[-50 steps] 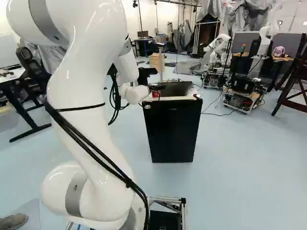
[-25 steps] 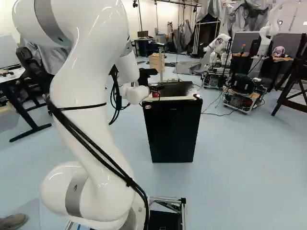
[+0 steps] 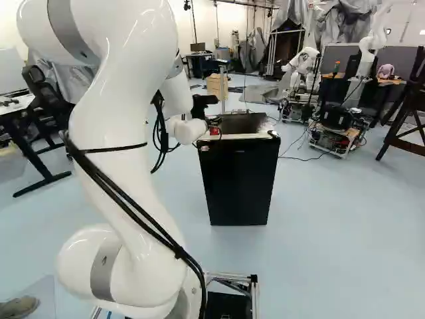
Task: Grab a drink from the fridge
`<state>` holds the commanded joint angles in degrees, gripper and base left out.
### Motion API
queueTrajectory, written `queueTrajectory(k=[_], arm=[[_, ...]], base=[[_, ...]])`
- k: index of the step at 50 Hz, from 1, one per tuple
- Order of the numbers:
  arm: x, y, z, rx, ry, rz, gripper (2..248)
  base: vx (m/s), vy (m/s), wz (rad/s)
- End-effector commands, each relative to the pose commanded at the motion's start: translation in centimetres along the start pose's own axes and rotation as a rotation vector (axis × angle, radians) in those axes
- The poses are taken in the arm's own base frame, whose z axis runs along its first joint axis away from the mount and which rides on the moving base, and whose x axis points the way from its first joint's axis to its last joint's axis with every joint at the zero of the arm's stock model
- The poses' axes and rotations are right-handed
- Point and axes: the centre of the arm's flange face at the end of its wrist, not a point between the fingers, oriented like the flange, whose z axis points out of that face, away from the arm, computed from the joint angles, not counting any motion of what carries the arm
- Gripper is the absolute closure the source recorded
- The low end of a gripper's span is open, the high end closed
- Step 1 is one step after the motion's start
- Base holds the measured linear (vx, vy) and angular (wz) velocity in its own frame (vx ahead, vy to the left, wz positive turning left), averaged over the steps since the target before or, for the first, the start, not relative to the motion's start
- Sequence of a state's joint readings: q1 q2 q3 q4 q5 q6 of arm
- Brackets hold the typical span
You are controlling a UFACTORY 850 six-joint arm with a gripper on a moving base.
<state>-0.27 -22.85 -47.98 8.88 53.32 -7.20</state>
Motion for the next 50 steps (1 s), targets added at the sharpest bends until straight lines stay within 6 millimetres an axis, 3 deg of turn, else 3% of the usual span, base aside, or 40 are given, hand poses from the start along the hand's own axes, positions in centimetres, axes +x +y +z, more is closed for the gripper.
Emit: queueTrajectory(k=[50], arm=[[4.5, 0.3, -1.2, -0.003, 0.085, 0.011, 150]], base=[[0.0, 0.0, 0.0]])
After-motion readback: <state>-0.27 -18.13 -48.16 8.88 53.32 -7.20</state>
